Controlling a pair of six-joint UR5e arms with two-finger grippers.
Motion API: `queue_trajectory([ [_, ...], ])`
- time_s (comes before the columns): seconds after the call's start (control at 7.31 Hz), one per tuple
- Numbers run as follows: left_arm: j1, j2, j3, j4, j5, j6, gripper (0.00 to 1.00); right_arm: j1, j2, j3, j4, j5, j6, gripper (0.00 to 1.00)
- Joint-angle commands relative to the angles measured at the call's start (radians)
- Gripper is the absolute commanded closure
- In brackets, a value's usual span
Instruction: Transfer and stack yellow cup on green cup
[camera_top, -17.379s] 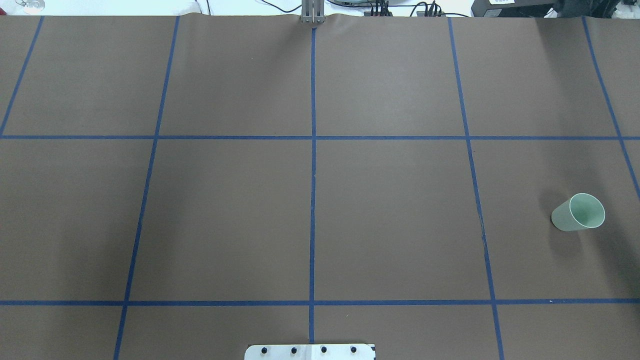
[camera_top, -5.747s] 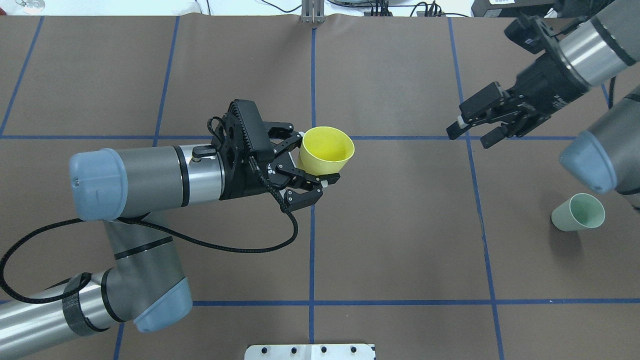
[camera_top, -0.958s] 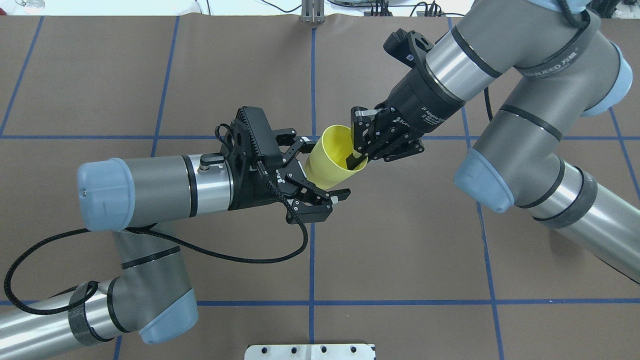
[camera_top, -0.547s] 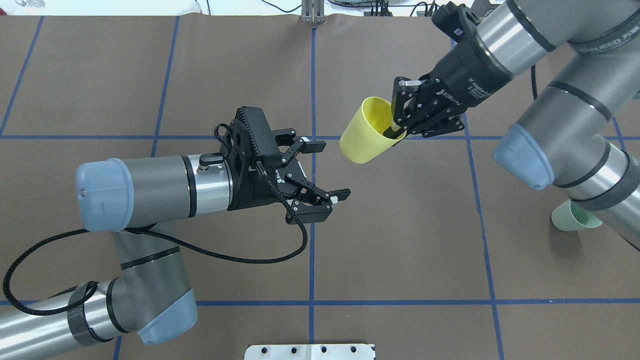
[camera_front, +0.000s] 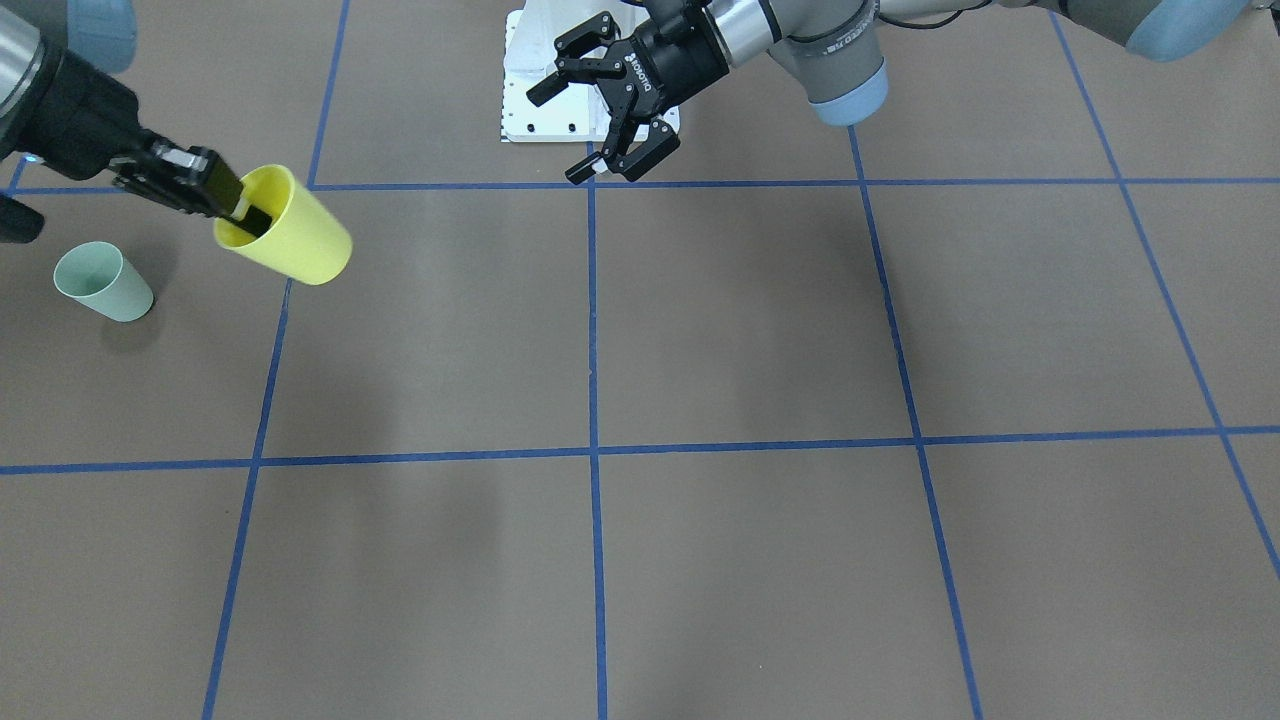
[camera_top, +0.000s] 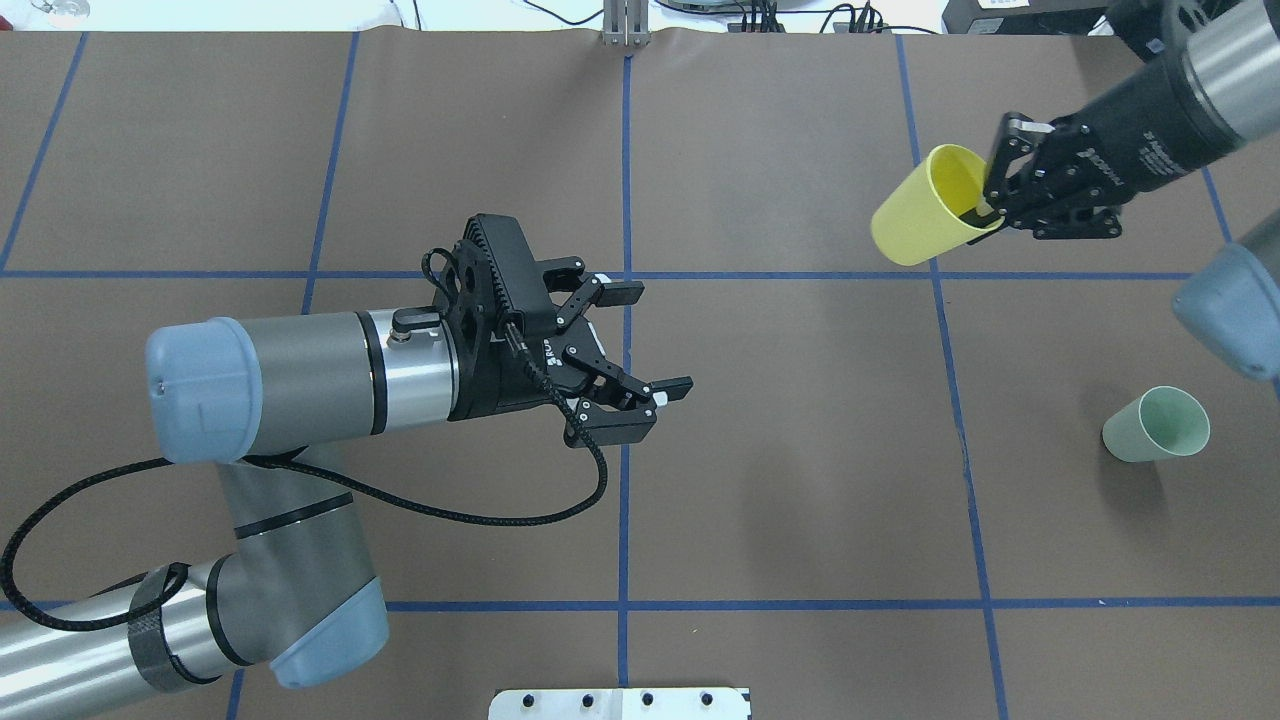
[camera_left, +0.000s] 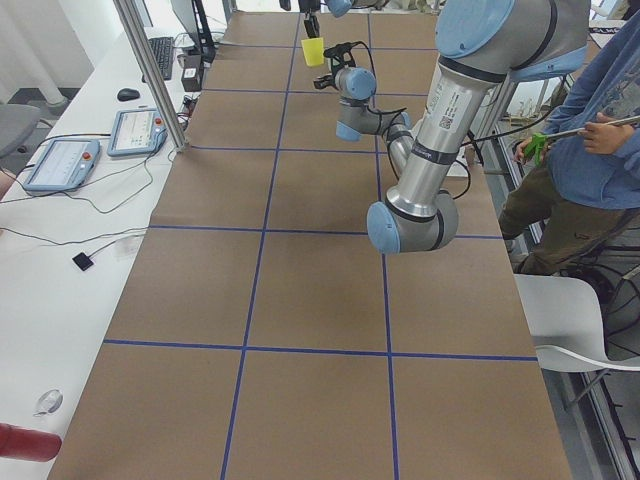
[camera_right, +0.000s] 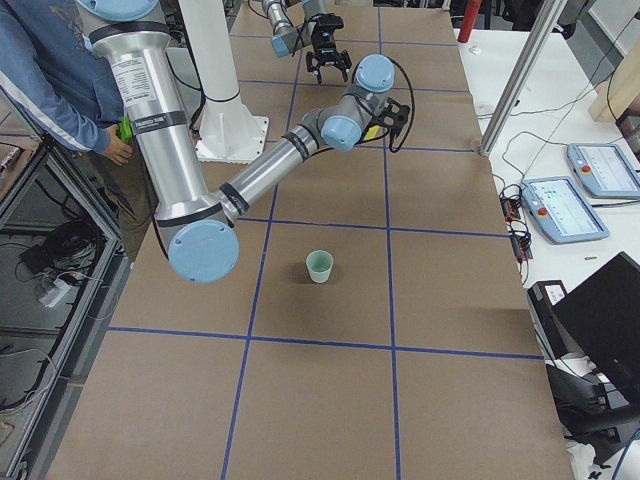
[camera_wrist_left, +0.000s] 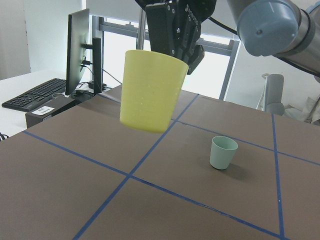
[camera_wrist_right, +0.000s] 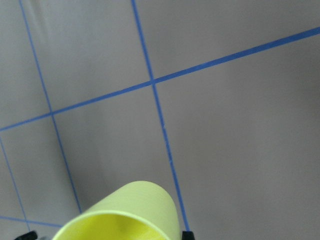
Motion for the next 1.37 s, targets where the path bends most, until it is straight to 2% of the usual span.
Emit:
queue_trajectory([
  [0.0, -0.001, 0.003, 0.002, 0.004, 0.000, -0.002, 0.01, 0.008, -0.212, 0.023, -0.003, -0.178, -0.033, 1.00],
  [0.14, -0.002, 0.001, -0.001, 0.004, 0.002, -0.002, 0.01, 0.012, -0.292, 0.037, -0.003, -0.226, -0.105, 1.00],
  [0.27, -0.001, 0.001, 0.001, 0.007, 0.002, -0.003, 0.01, 0.060, -0.341, 0.043, -0.003, -0.222, -0.198, 1.00],
  [0.41, -0.001, 0.001, -0.001, 0.007, 0.004, -0.003, 0.01, 0.060, -0.392, 0.044, -0.003, -0.222, -0.263, 1.00],
  [0.82, 0.002, 0.000, 0.005, 0.010, 0.046, -0.005, 0.01, 0.057, -0.418, 0.049, -0.044, -0.195, -0.296, 1.00],
  [1.23, 0.002, 0.003, 0.004, 0.010, 0.047, -0.005, 0.01, 0.042, -0.501, 0.047, -0.044, -0.196, -0.380, 1.00],
])
